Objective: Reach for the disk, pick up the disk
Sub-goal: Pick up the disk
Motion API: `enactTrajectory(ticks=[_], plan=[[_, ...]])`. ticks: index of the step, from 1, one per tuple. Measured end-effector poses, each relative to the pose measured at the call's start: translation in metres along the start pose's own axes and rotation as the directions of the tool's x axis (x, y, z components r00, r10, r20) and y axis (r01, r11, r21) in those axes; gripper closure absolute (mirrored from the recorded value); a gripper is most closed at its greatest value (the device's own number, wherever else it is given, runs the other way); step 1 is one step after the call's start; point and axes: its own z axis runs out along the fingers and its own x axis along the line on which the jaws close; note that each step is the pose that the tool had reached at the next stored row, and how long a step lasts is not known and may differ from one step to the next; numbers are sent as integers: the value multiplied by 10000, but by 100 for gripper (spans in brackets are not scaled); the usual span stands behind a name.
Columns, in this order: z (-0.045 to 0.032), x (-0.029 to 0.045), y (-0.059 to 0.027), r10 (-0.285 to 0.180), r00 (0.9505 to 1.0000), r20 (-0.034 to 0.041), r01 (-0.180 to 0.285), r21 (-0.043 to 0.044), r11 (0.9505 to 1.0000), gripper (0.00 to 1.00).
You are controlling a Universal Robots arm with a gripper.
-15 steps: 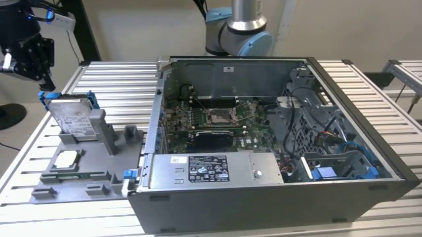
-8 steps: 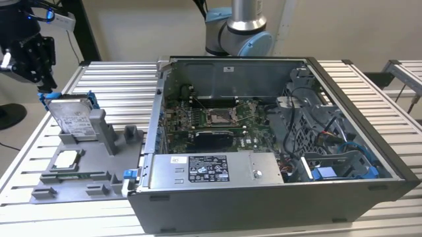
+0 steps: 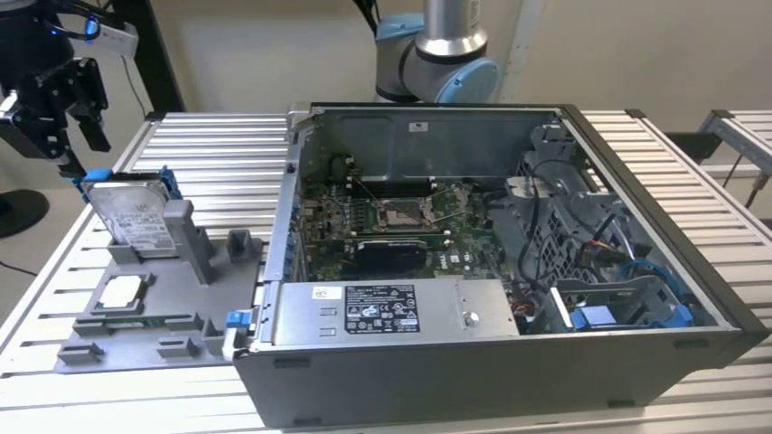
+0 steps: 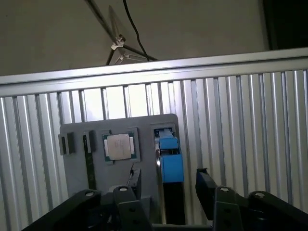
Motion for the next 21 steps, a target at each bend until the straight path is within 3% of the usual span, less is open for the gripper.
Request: enactTrajectory(ticks=[21], plan=[[89,0,-4,-6,10000,0,6,1,10000,0]])
